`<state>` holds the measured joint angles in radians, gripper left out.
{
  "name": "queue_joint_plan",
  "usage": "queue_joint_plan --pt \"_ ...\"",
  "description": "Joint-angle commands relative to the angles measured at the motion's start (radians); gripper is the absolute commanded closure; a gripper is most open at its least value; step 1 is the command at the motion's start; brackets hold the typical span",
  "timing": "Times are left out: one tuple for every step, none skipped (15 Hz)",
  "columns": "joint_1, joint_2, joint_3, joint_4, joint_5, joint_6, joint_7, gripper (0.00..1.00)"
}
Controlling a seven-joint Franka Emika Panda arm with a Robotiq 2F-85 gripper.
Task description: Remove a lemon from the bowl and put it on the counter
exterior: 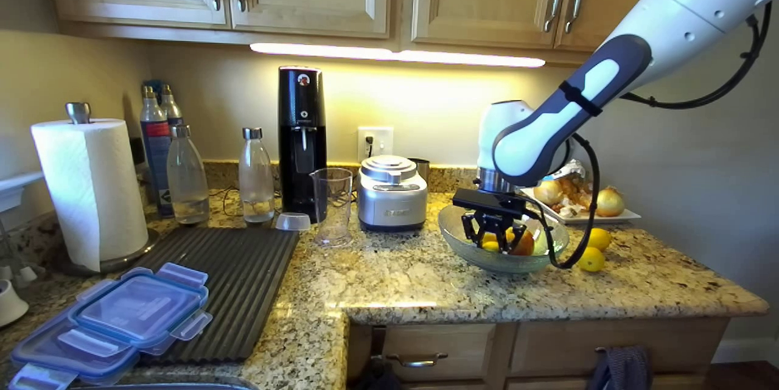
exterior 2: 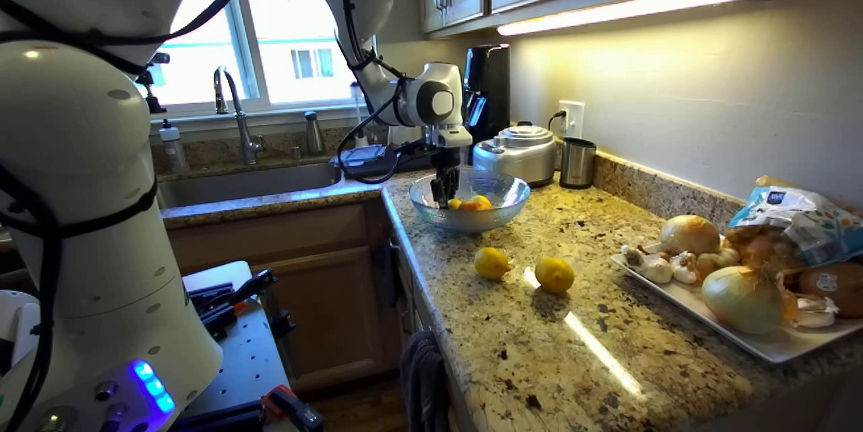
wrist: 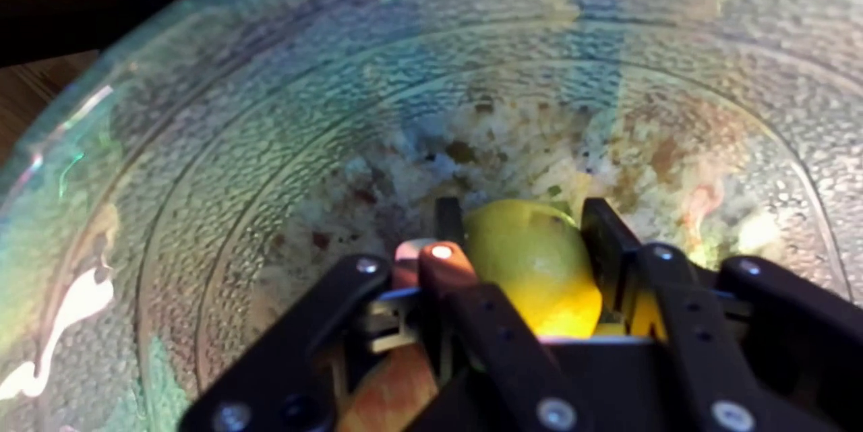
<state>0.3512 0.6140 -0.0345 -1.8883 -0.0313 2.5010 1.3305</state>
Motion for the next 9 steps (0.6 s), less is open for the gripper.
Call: queue_joint_plan --pt "0.003 -0.071 0.002 -0.055 -0.033 0.005 -0.023 0.78" --pt "0.006 -0.085 -0.001 -0.063 -0.044 0.008 -0.024 0.78" --pt "0.004 -0.1 0.003 -0.07 -0.049 0.008 -0.036 0.78" --pt "0.004 -0.113 0.005 -0.074 -0.054 0.006 -0.042 0.78" --pt "0.006 -0.131 0.004 -0.081 -0.063 0.003 -0.045 0.78" --pt "0.008 -0.147 0.001 -0.086 -0.075 0.0 -0.047 0.78" --pt "0.014 -0.167 -0.007 -0.095 -0.094 -0.005 -0.038 0.78" --pt "0.017 -0.186 -0.014 -0.101 -0.116 -0.009 -0.027 0.78" --pt "0.017 -0.206 -0.021 -0.112 -0.136 -0.011 -0.017 0.78"
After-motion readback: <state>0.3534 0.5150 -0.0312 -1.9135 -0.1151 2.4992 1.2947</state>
